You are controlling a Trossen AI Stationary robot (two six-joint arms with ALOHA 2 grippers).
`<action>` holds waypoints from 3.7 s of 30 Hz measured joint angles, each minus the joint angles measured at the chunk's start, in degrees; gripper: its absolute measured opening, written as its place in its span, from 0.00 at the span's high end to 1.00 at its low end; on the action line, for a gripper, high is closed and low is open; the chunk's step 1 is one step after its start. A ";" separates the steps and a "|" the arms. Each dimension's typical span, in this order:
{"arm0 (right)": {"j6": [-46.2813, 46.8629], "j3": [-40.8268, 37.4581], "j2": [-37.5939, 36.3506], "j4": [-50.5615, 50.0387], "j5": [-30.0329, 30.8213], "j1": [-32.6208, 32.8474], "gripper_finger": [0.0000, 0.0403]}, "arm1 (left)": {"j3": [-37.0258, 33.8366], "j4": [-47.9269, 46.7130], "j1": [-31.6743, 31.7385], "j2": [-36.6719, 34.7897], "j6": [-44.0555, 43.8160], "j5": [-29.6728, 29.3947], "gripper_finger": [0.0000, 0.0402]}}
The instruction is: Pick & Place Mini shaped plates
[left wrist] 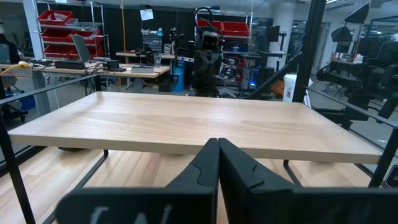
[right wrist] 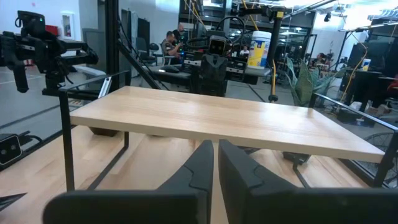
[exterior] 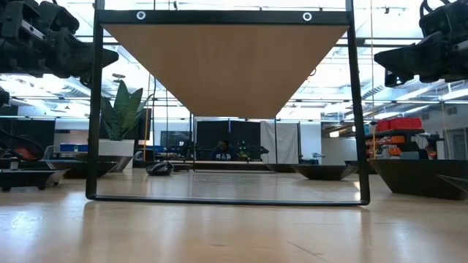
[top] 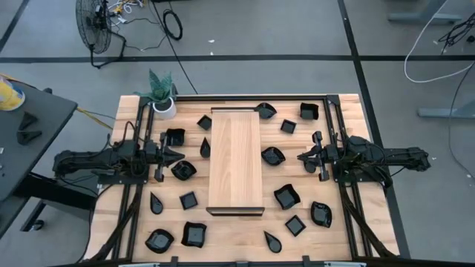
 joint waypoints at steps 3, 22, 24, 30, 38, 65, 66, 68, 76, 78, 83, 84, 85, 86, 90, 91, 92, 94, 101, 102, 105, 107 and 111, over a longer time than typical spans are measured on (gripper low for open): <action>0.01 0.00 0.00 0.00 0.02 0.00 0.93 | 0.02 0.01 0.01 0.00 0.00 0.00 0.98; 0.02 -0.01 0.00 0.00 0.02 0.00 0.93 | 0.02 0.00 0.01 0.00 -0.01 0.00 0.98; 0.01 0.00 0.00 0.00 0.02 -0.01 0.93 | 0.01 -0.01 0.01 0.00 0.03 -0.01 0.98; 0.02 0.01 0.00 0.02 0.02 0.00 0.93 | 0.02 -0.02 -0.01 0.00 -0.02 -0.01 0.98; 0.00 -0.01 0.00 0.00 0.01 0.00 0.93 | 0.02 0.00 -0.01 0.00 0.01 -0.02 0.98; 6.08 -0.02 -0.01 16.47 1.13 0.00 0.93 | 0.02 16.28 0.00 0.00 -10.88 -1.11 0.98; 8.96 -0.02 -0.01 19.47 2.56 -0.01 0.93 | 0.11 17.08 0.02 -0.02 -10.92 -1.09 0.98; 15.01 0.00 -0.02 24.74 6.56 -0.02 0.93 | 0.87 16.41 -0.01 0.03 -10.99 -1.12 0.98; 27.94 -0.01 0.00 30.76 16.62 -0.02 0.93 | 8.89 14.30 0.02 0.00 -10.09 -1.73 0.99; 29.93 0.01 0.00 31.37 18.11 -0.02 0.94 | 11.79 11.03 -0.01 0.00 -10.05 -1.73 0.99; 29.62 2.70 0.08 30.57 17.85 0.02 0.99 | 21.04 -1.27 0.01 1.36 -10.48 -1.57 0.99; 29.24 3.76 0.16 29.70 17.84 0.02 0.99 | 23.22 -3.44 -0.01 2.13 -10.48 -1.55 0.99; 28.34 5.02 0.20 28.06 17.67 0.02 0.99 | 25.38 -5.99 0.02 2.95 -10.47 -1.53 0.99; 27.12 6.50 0.20 25.77 17.05 0.02 0.99 | 27.60 -8.80 -0.01 3.80 -10.46 -1.54 0.99; 23.13 14.39 0.47 11.93 15.32 0.02 0.99 | 36.17 -19.69 -0.01 7.06 -10.37 -1.29 1.00; 22.53 16.75 0.84 7.66 15.30 0.02 0.99 | 37.89 -22.19 0.02 7.67 -9.93 -0.91 1.00; 22.18 19.24 1.24 3.02 15.29 0.02 1.00 | 39.53 -24.31 0.02 8.33 -9.02 -0.43 1.00; 21.13 24.32 2.28 -5.93 15.24 0.02 1.00 | 42.35 -27.46 -0.01 9.16 -6.96 0.00 1.00; 13.70 39.36 5.19 -25.72 12.62 0.02 1.00 | 51.71 -36.89 0.00 9.40 -2.25 -1.54 1.00; 12.83 41.36 5.43 -27.83 12.09 0.02 1.00 | 53.35 -38.75 0.00 9.40 -1.62 -2.10 1.00; 11.62 47.21 5.88 -35.72 11.84 0.02 1.00 | 57.63 -44.90 0.00 9.39 -0.44 -3.98 1.00; 11.39 50.76 5.99 -40.58 11.86 0.02 1.00 | 60.49 -48.02 0.01 9.39 0.05 -4.70 1.00; 8.51 56.77 5.99 -49.72 11.90 0.02 1.00 | 65.23 -53.11 0.00 9.38 0.69 -6.52 1.00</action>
